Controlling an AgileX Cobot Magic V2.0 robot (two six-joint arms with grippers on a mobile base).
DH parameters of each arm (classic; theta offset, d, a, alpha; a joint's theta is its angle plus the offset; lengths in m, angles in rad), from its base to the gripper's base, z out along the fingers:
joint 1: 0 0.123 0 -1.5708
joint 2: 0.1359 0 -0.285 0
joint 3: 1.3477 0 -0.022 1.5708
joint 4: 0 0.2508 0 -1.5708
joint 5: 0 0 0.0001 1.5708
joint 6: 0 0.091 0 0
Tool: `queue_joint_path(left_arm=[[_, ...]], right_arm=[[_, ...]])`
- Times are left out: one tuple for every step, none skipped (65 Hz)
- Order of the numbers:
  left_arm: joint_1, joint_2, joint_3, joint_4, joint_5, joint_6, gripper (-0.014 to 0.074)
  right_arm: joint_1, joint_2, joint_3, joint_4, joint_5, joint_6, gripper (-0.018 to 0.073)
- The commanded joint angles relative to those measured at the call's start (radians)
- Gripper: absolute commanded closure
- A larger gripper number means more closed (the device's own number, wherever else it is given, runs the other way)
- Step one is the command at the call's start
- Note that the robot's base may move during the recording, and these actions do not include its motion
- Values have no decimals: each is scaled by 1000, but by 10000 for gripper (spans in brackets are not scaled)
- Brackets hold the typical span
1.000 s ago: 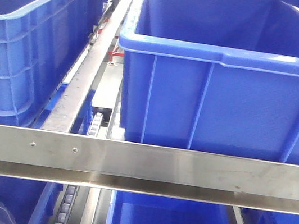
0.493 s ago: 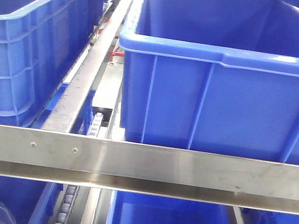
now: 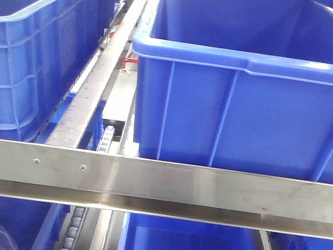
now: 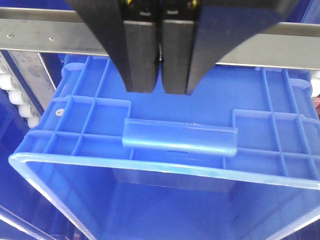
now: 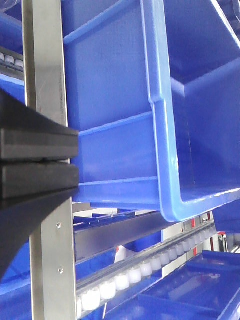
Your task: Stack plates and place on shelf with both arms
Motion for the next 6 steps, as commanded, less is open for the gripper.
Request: queue_joint_path(left_arm=[[3,-19,1,-2,-86,-3,510],[3,-19,1,-2,-86,-3,510],[3,-19,1,-2,-86,-3,510],[3,-19,1,-2,-86,-3,510],[3,-19,1,-2,-86,-3,510],[3,-19,1,-2,-86,-3,510]], right_arm=[[-7,-19,0,-3,-90,-3,539],[-7,-19,0,-3,-90,-3,539],[-7,-19,0,-3,-90,-3,539],[-7,-19,0,-3,-90,-3,539],[-7,-19,0,-3,-90,-3,539],[-7,-19,0,-3,-90,-3,539]])
